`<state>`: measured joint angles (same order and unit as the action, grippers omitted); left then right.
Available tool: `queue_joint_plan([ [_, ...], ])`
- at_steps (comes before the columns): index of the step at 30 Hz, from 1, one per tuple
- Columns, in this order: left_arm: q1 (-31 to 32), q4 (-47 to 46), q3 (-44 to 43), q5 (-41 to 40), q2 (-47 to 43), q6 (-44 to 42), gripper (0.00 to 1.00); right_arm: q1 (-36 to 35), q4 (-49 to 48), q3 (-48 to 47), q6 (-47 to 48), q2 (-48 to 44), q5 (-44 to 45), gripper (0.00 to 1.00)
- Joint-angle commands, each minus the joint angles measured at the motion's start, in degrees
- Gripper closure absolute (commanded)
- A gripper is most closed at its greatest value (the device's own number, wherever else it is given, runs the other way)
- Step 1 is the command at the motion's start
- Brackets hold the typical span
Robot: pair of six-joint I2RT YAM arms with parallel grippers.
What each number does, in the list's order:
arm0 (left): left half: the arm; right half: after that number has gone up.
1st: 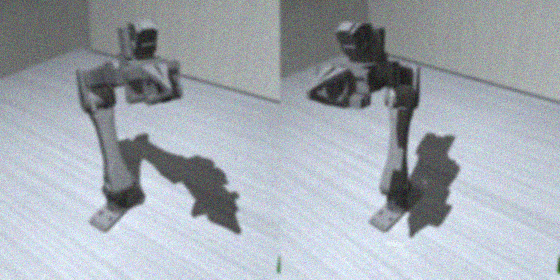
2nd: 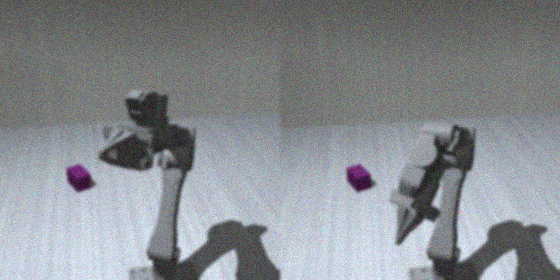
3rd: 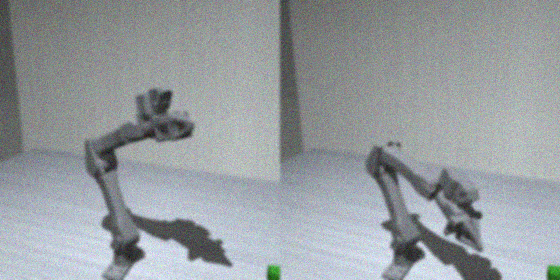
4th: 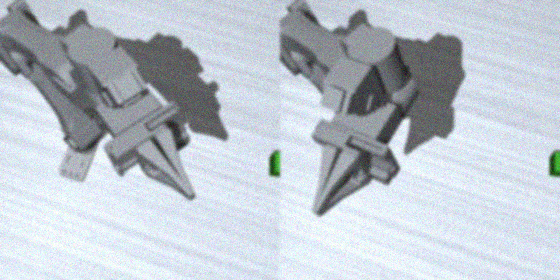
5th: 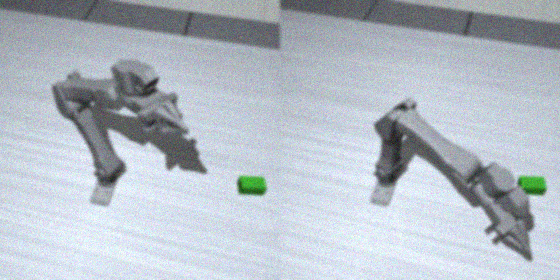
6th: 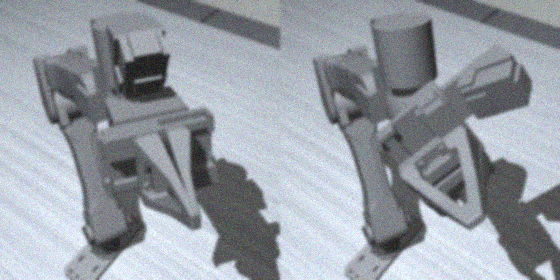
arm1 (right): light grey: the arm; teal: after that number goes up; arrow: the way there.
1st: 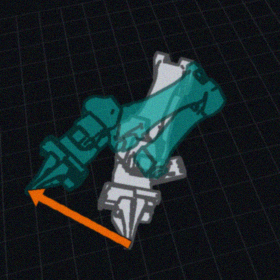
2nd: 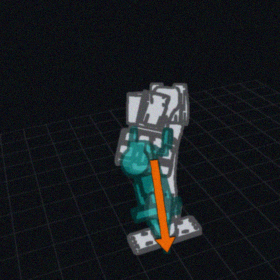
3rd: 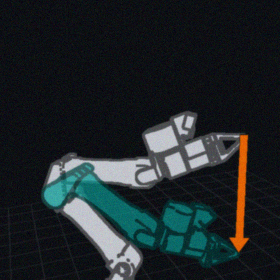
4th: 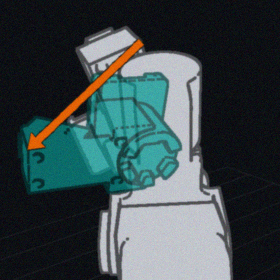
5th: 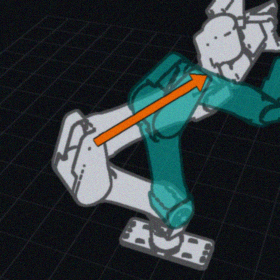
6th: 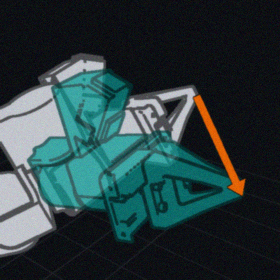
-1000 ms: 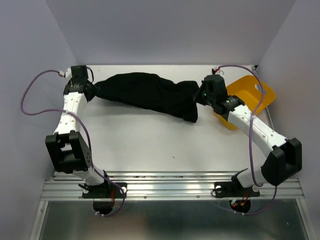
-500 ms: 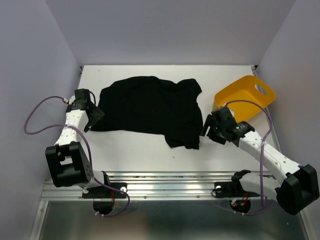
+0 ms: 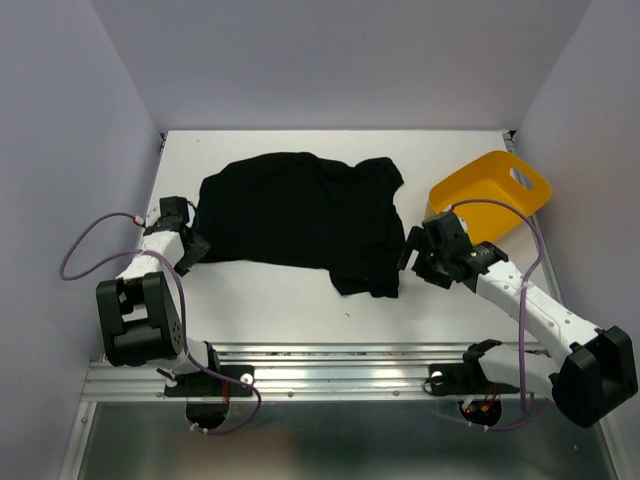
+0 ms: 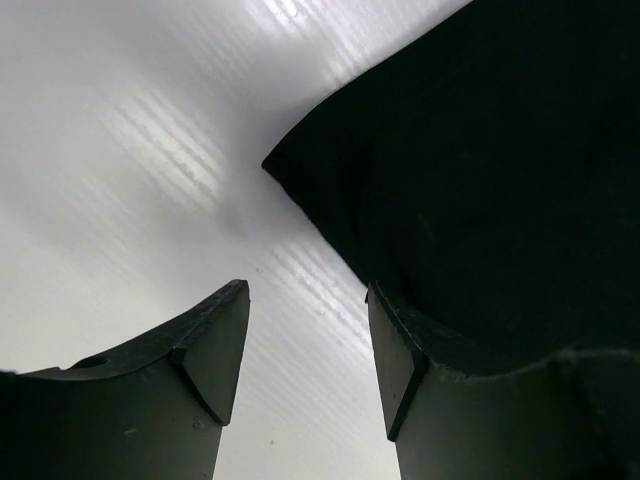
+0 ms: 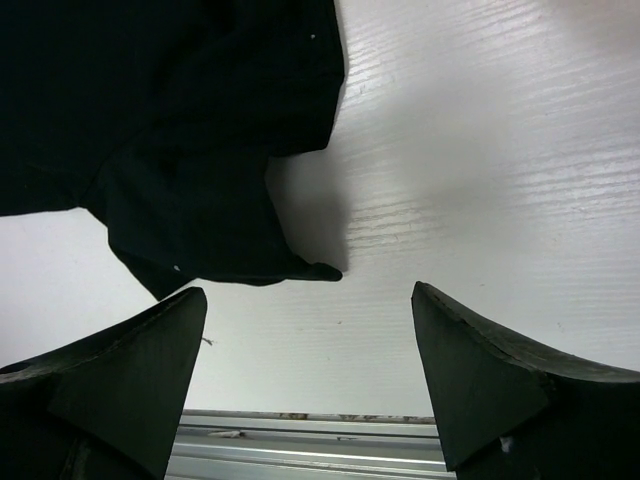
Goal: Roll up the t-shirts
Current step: Flatten out the T-shirt at the center of the board.
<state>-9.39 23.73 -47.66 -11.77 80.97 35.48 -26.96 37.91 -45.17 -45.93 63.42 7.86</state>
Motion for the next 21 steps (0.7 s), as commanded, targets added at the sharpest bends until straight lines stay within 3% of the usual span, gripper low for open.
queue_joint_plan([
  [1, -0.19, -7.02, 0.73, -1.23, 2.35, 3.09, 0.39, 0.33, -2.67, -0.1, -0.47, -1.1, -0.3, 0.11],
  [14, -0.28, -14.67, 1.43, -1.59, 9.2, 9.34, 0.51, 0.33, -7.14, 5.34, -4.59, -1.72, -7.33, 0.1],
  [17, -0.19, -14.94, 1.34, -0.27, 11.84, 9.95, 0.67, 0.33, -10.12, 8.24, -6.53, -2.16, -9.96, 0.1],
  [18, -0.19, -14.94, 1.25, -0.01, 12.45, 10.04, 0.86, 0.33, -11.01, 10.17, -6.97, -2.25, -10.31, 0.11],
  [19, -0.28, -14.68, 1.25, 0.34, 13.42, 10.13, 0.99, 0.33, -12.32, 10.8, -7.06, -2.16, -10.84, 0.11],
  [21, -0.28, -14.5, 1.16, 0.69, 13.95, 10.04, 1.0, -0.2, -13.56, 11.85, -5.58, -0.94, -11.02, 0.13],
])
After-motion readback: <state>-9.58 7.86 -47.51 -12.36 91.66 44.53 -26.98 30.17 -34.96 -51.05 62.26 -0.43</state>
